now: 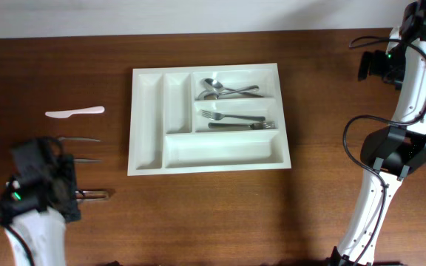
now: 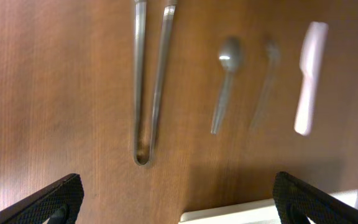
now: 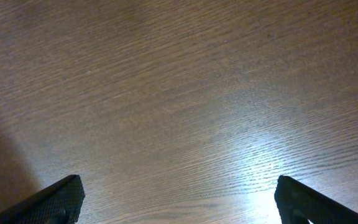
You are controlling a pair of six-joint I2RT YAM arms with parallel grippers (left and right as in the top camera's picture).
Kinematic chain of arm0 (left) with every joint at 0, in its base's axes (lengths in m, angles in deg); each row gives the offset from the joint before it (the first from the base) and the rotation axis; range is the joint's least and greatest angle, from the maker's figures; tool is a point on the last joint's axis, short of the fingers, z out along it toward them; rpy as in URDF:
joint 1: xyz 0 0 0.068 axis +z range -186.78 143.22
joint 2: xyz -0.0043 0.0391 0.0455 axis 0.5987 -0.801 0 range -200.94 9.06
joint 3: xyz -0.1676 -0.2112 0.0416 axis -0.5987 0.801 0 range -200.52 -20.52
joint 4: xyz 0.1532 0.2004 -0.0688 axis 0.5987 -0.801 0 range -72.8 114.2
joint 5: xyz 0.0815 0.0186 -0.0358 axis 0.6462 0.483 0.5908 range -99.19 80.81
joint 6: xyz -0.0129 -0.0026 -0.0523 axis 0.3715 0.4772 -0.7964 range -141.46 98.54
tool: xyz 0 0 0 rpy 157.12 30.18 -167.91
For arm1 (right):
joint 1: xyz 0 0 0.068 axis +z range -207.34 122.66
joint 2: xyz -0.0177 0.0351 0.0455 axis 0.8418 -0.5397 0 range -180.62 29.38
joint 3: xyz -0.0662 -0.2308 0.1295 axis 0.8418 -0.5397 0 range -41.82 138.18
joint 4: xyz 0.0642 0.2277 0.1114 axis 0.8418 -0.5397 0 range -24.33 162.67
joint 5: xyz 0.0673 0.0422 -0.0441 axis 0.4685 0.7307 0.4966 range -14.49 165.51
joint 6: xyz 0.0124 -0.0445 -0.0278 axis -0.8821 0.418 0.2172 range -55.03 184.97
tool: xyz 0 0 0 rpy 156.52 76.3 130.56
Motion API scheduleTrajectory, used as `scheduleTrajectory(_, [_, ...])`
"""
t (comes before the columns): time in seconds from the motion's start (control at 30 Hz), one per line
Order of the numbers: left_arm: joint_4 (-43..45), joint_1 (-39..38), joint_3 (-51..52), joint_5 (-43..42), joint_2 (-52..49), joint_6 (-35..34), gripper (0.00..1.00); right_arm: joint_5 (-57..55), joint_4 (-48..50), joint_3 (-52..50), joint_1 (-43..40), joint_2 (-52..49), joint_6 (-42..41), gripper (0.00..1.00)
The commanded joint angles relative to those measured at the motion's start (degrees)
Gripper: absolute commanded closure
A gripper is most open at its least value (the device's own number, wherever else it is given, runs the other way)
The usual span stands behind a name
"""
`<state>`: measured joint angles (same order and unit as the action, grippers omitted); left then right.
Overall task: Pack container
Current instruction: 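Move the left gripper over the metal tongs left of the tray, then lower the left gripper and align it over the tongs' arms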
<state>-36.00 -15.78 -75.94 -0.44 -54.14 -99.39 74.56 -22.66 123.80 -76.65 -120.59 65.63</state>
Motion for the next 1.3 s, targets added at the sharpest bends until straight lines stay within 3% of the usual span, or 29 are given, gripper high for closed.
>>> scheduleTrajectory(0.0, [-4.04,4.13,-9.64,-4.02,-8.44,-4.24,0.01,0.55,0.15,-0.48,-0.22,1.31,0.42,0.01])
scheduleTrajectory(0.2, [-4.15,4.79,-14.01,-5.42,-15.47,-3.17,0.01,0.55,0.15,-0.48,-0.22,1.31,0.42,0.01])
scheduleTrajectory(0.3, [-5.35,4.87,-14.01,-4.39,-17.40,1.07,0.01,0.55,0.15,-0.48,-0.22,1.31,0.42,0.01])
scheduleTrajectory(0.53, [-16.09,4.96,-14.01,-4.00,-21.00,-0.09,0.01,0.55,0.15,-0.48,-0.22,1.31,0.42,0.01])
scheduleTrajectory(0.6, [-17.66,4.96,-13.99,-2.80,-21.73,3.96,0.01,0.55,0.17,-0.48,-0.22,1.31,0.42,0.01])
scheduleTrajectory(0.67, [-15.54,4.96,-13.99,-2.12,-22.95,14.19,0.01,0.55,0.15,-0.48,-0.22,1.31,0.42,0.01])
scheduleTrajectory(0.73, [-13.33,4.96,-13.99,-2.73,-24.39,19.63,0.01,0.55,0.17,-0.48,-0.20,1.31,0.42,0.01])
scheduleTrajectory(1.27, [-9.27,6.23,-13.99,-6.25,-32.65,19.30,0.01,0.55,0.17,-0.48,-0.22,1.31,0.42,0.01])
